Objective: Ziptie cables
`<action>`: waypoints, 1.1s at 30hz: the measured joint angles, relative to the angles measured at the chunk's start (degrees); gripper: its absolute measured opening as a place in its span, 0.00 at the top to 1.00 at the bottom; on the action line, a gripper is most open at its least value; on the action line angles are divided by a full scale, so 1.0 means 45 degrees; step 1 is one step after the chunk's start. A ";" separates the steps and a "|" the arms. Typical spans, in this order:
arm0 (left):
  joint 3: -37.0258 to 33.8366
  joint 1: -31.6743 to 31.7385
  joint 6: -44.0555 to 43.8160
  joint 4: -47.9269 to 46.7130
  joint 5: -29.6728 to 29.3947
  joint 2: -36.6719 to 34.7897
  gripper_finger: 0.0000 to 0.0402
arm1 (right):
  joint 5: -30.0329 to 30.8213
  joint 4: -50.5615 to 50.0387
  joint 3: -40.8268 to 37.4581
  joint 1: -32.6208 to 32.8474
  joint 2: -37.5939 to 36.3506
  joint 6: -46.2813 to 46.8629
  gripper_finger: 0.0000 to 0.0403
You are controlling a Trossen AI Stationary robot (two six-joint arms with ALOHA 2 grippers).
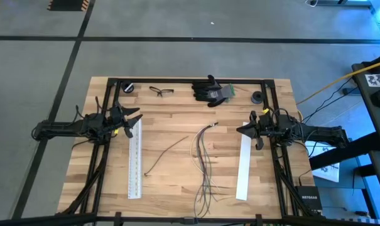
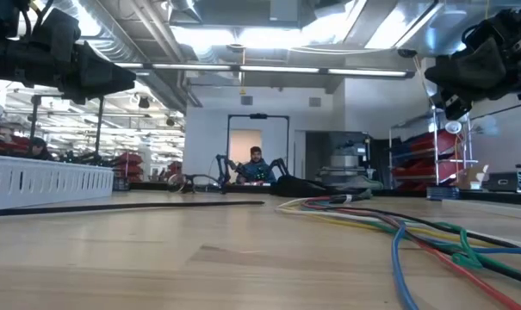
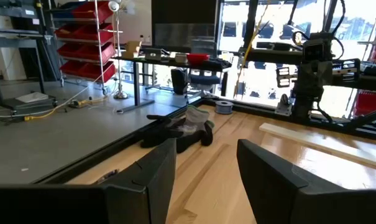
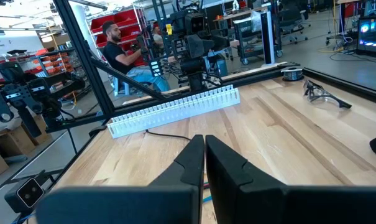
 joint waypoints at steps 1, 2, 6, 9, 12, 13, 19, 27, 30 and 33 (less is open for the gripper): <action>0.0001 0.0000 0.0000 -0.0002 0.0002 0.0002 0.61 | 0.0000 0.0004 0.0000 0.0000 0.0004 -0.0004 1.00; -0.0001 0.0003 0.0000 -0.0002 -0.0002 -0.0003 0.61 | 0.0000 0.0000 0.0000 -0.0003 0.0000 -0.0002 1.00; 0.0003 -0.0001 0.0000 -0.0005 0.0002 -0.0003 0.61 | 0.0000 0.0000 0.0000 -0.0002 0.0000 -0.0002 1.00; 0.0003 0.0001 0.0000 -0.0002 0.0000 -0.0003 0.61 | 0.0000 0.0000 0.0000 0.0000 0.0004 0.0001 1.00; 0.0003 0.0003 0.0000 0.0000 -0.0001 0.0001 0.61 | 0.0000 0.0000 0.0001 -0.0003 0.0000 0.0001 1.00; 0.0002 0.0003 0.0000 -0.0004 0.0002 0.0001 0.61 | 0.0000 0.0000 0.0002 -0.0004 0.0005 0.0000 1.00; 0.0000 0.0000 -0.0004 0.0000 0.0000 -0.0003 0.61 | 0.0000 0.0000 0.0000 -0.0004 0.0001 0.0000 1.00; -0.0047 0.0047 -0.0002 0.0506 -0.0003 -0.0001 0.61 | 0.0000 0.0000 0.0000 -0.0005 0.0001 -0.0004 1.00; -0.0045 0.0060 0.0178 0.0428 -0.0008 -0.0005 0.61 | 0.0000 0.0000 0.0000 0.0000 0.0003 0.0000 1.00; -0.0045 0.0071 0.0331 0.0476 -0.0052 -0.0008 0.61 | 0.0000 0.0004 0.0000 -0.0004 0.0000 -0.0004 1.00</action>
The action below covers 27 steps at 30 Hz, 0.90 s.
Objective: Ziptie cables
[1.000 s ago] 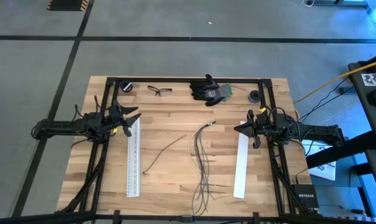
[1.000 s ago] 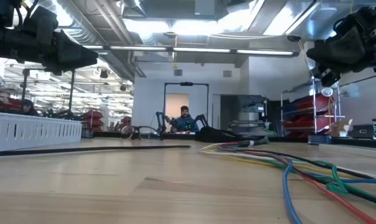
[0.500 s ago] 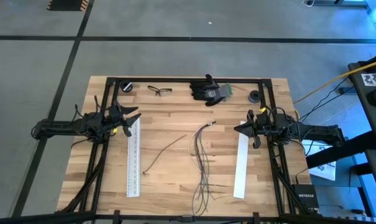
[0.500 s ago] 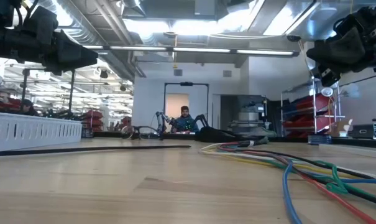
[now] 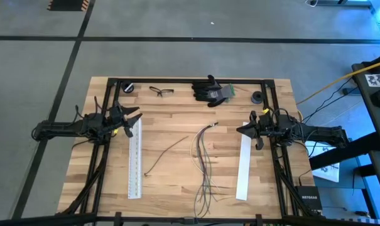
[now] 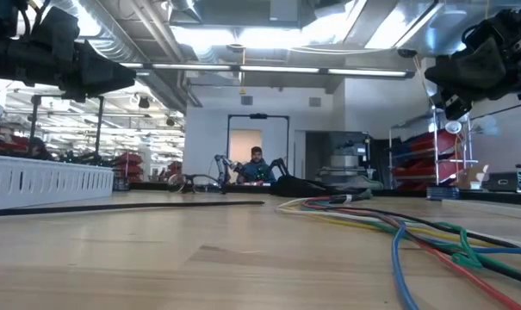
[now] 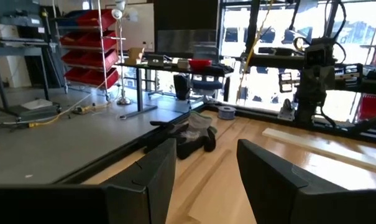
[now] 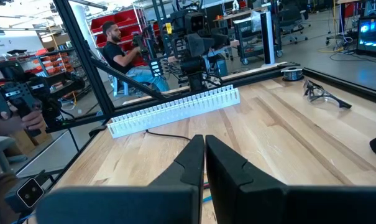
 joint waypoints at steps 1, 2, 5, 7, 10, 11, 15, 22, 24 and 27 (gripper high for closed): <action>0.0000 0.0000 -0.0053 -0.0073 0.0002 0.0000 0.61 | 0.0000 -0.0004 0.0000 0.0000 0.0000 0.0005 1.00; 0.0005 0.0000 -0.0196 -0.0184 0.0002 0.0000 0.61 | 0.0000 -0.0003 0.0004 0.0004 0.0000 0.0005 1.00; 0.0005 0.0000 -0.0300 -0.0063 0.0008 0.0010 0.61 | 0.0000 0.0000 0.0002 0.0004 0.0000 0.0003 1.00; 0.0010 0.0000 -0.0312 0.0311 0.0024 0.0010 0.61 | 0.0000 -0.0004 0.0001 0.0000 0.0000 0.0000 1.00; 0.0023 0.0000 0.0061 0.1280 0.0627 0.0010 0.61 | 0.0000 -0.0004 0.0003 0.0000 0.0002 0.0002 1.00; 0.0034 0.0000 0.0340 0.1670 0.1071 0.0015 0.61 | 0.0000 -0.0004 0.0004 0.0002 0.0000 0.0003 1.00; 0.0710 -0.0054 0.1042 0.1905 0.1990 0.0825 0.61 | 0.0000 -0.0004 0.0000 0.0000 0.0000 0.0005 1.00; 0.3695 -0.0721 0.1316 0.0174 0.2021 0.5667 0.63 | 0.0000 -0.0004 0.0000 0.0000 0.0000 0.0000 1.00; 0.4619 -0.0965 0.1054 -0.0762 0.2025 0.7300 0.63 | 0.0000 -0.0002 0.0001 0.0000 0.0000 0.0002 1.00; 0.5819 -0.1226 0.0317 -0.1882 0.2023 0.9404 0.64 | 0.0000 -0.0002 0.0003 0.0002 0.0000 0.0002 1.00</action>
